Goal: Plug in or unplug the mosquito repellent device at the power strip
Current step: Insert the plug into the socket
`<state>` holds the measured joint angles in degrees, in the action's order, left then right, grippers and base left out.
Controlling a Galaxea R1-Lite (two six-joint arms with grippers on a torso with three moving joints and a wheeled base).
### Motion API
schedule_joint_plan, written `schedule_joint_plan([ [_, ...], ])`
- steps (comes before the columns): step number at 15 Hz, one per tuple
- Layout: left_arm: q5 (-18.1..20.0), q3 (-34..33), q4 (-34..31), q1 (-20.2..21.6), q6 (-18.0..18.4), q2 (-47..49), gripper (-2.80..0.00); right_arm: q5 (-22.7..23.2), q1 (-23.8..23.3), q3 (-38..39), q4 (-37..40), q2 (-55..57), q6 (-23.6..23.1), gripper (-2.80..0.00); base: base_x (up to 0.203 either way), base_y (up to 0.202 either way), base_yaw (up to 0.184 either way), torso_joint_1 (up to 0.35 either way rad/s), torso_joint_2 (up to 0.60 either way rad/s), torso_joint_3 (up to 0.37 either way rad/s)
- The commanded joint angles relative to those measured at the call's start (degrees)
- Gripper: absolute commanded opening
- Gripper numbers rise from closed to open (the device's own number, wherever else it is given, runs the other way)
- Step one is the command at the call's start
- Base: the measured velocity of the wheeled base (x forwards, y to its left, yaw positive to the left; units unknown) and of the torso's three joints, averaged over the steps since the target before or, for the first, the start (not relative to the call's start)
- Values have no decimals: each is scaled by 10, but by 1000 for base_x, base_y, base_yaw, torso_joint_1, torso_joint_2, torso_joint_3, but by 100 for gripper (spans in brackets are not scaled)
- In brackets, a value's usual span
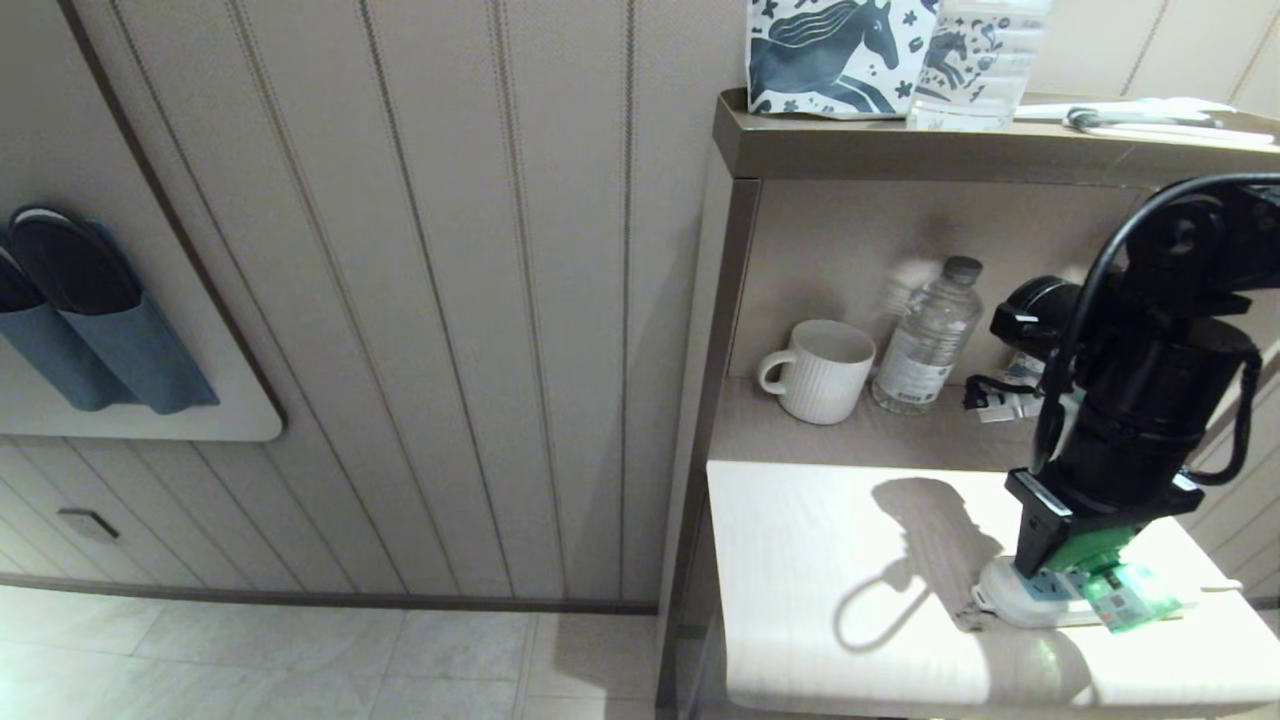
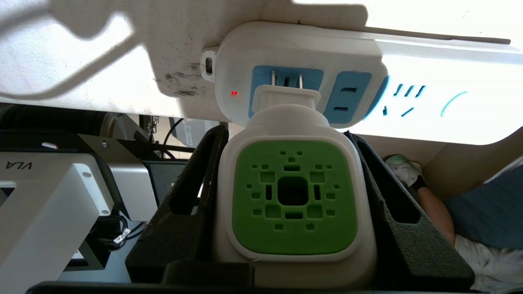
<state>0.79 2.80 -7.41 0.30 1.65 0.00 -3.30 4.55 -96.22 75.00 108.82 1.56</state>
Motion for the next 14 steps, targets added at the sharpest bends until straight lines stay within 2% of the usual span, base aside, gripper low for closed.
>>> schedule_joint_plan([
  [1, 0, 0, -1, 0, 0, 0, -280, 0, -1, -1, 4, 6, 0, -280, 0, 0, 0, 0, 0, 0],
  [14, 0, 0, -1, 0, 0, 0, -280, -2, 0, 5, 9, 8, 2, -280, 0, 0, 0, 0, 0, 0],
])
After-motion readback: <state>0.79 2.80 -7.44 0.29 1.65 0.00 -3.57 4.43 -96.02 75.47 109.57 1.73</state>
